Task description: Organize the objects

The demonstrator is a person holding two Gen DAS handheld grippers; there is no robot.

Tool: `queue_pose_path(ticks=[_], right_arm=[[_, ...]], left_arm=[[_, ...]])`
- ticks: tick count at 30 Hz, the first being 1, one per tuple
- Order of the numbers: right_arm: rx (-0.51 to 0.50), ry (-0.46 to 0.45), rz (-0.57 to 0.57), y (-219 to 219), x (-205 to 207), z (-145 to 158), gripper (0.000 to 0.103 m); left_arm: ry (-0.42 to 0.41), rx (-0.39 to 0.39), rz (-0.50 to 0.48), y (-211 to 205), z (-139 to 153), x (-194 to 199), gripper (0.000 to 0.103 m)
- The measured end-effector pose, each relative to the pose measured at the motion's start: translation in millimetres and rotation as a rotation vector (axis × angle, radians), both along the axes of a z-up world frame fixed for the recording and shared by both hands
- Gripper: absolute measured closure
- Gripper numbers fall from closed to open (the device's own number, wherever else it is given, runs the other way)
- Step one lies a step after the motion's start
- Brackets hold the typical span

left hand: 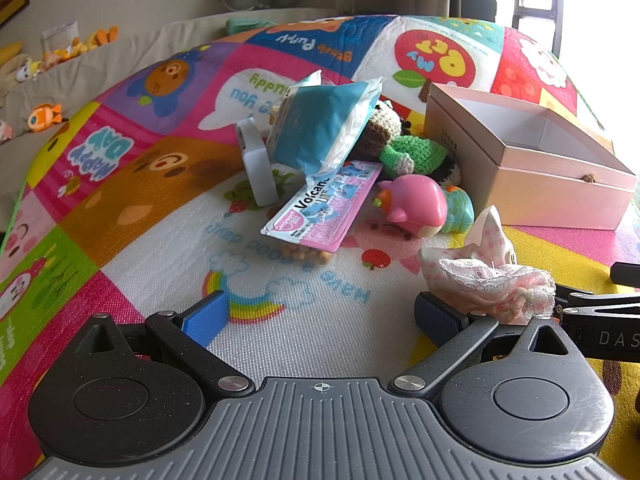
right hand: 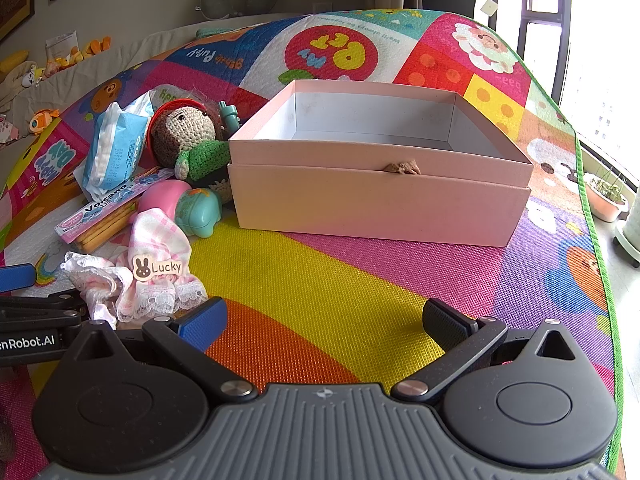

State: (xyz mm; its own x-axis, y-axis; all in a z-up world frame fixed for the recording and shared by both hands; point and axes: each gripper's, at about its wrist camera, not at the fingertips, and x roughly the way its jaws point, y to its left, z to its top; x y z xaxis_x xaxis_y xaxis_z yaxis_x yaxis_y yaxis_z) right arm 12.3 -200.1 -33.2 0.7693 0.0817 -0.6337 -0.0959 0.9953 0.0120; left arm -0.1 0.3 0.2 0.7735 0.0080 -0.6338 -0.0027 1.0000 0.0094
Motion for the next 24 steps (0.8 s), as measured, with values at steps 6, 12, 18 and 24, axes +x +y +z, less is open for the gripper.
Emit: queue_pose_path(ticks=[6, 12, 18, 24], right_arm=[[0.000, 0.000, 0.000, 0.1, -0.1, 0.0, 0.000], [0.000, 0.000, 0.000, -0.1, -0.3, 0.4, 0.000], [-0.001, 0.000, -0.001, -0.1, -0.4, 0.6, 0.000], [0.000, 0.000, 0.000, 0.2, 0.3, -0.7, 0.000]], left_arm=[[0.000, 0.005, 0.000, -0.4, 0.0, 0.0, 0.002], [0.000, 0.016, 0.003, -1.8, 0.9, 1.2, 0.001], [0.000, 0.015, 0.002, -1.9, 0.9, 1.2, 0.001], [0.004, -0.022, -0.025, 3.8, 3.6, -0.9, 0.003]])
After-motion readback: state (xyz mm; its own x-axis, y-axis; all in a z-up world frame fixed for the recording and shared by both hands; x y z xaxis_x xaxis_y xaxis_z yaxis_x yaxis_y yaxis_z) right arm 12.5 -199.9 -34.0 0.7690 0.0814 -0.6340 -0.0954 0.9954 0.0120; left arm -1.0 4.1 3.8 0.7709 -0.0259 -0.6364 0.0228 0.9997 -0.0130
